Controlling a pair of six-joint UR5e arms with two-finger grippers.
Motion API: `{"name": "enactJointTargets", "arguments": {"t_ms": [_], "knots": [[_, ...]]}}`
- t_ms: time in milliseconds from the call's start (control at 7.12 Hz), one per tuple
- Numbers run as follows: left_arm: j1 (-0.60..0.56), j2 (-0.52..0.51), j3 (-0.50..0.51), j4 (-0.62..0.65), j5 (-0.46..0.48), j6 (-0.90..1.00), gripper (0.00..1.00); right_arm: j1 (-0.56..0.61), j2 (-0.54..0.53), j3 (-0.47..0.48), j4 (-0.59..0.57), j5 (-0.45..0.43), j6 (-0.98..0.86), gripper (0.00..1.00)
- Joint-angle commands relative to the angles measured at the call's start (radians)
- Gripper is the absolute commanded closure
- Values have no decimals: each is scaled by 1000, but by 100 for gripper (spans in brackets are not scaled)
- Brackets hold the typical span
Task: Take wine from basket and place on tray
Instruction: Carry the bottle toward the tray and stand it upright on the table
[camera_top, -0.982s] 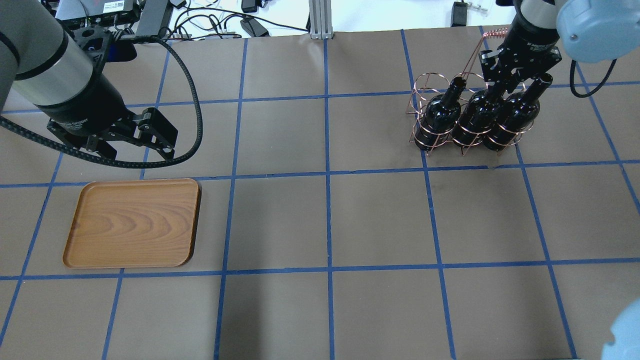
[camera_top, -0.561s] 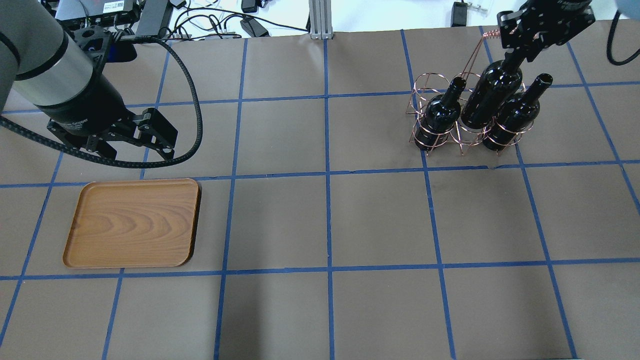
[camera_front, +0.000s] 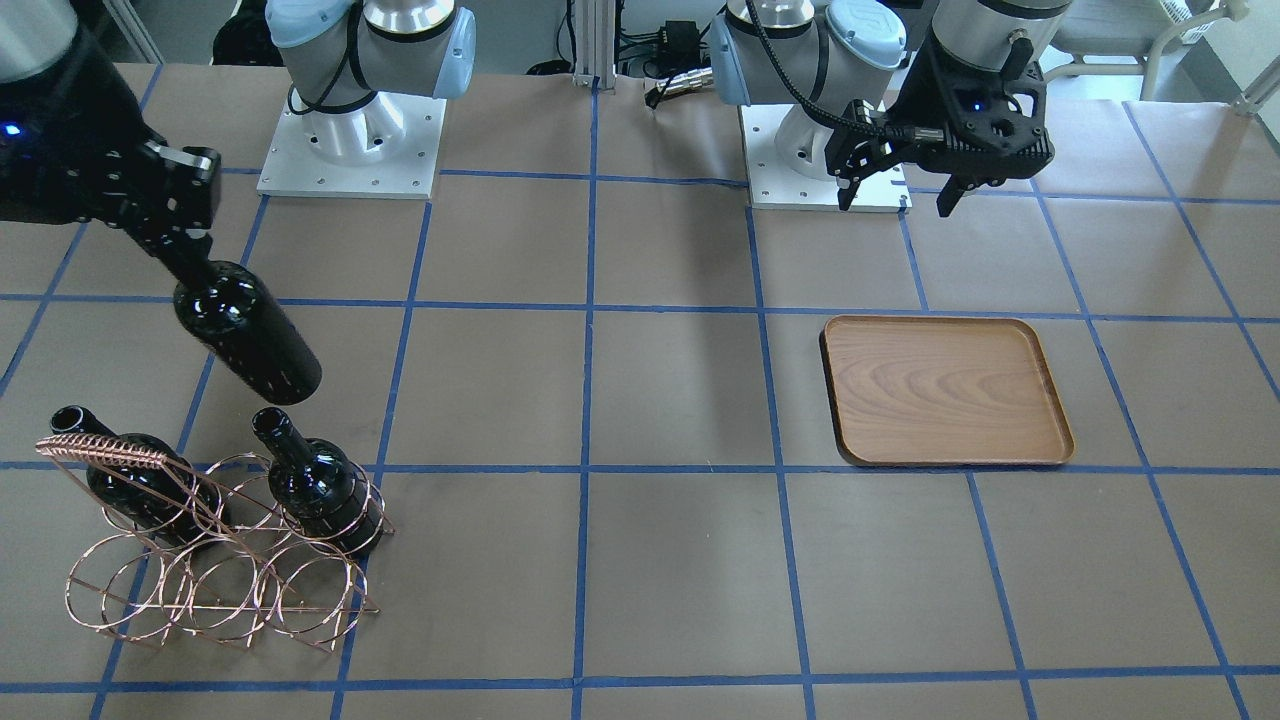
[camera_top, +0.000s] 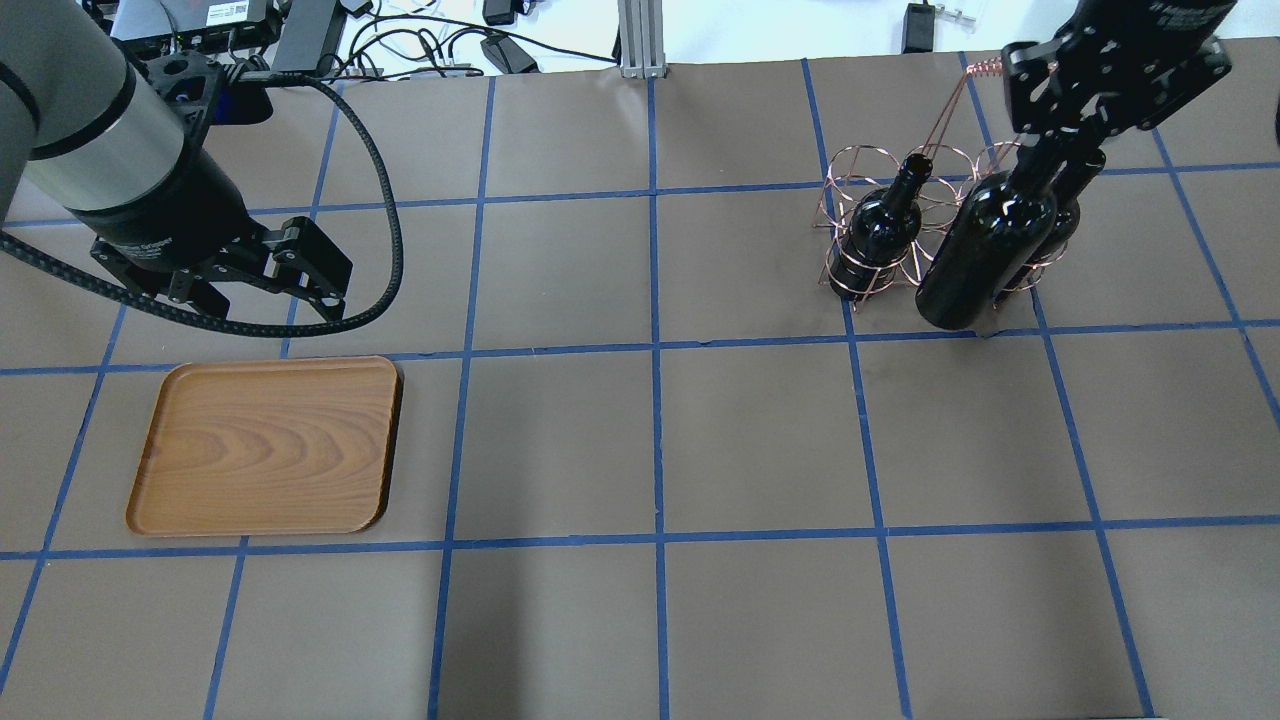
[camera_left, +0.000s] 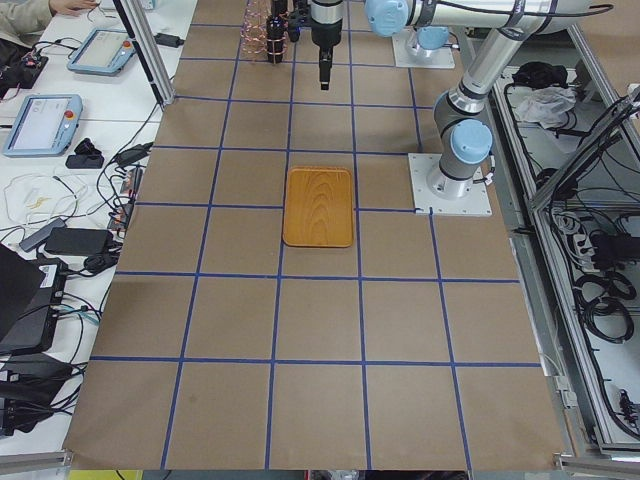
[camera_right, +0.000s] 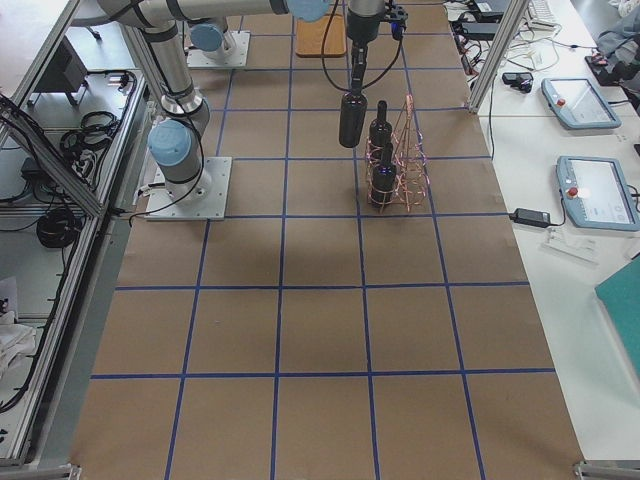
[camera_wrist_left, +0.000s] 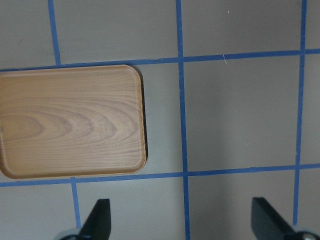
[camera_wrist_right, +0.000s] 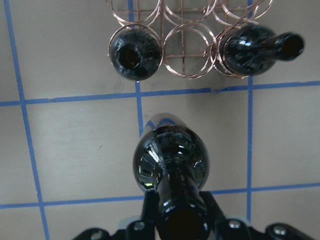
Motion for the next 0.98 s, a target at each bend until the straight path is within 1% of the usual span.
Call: {"name": "enactJointTargets", "arguments": {"t_ms": [0,140,281,421,561,702,842], "knots": [[2,-1,0,1,13,1,0,195,-35,151,-109,7,312,98],[2,-3,1,4,12,1,0,325,3,158,-188,5,488,98],[5,-9,3,9,10,1,0,429,56,149,-274,1,658,98],[37,-9,3,9,7,3,0,500,114,126,-360,11,838,98],[72,-9,6,10,10,21,0,562,182,77,-378,10,937,100],[91,-9,7,9,10,59,0,620,269,-1,-384,10,1049,100],[102,-9,7,9,10,90,0,666,331,-75,-384,11,1132,100]]}}
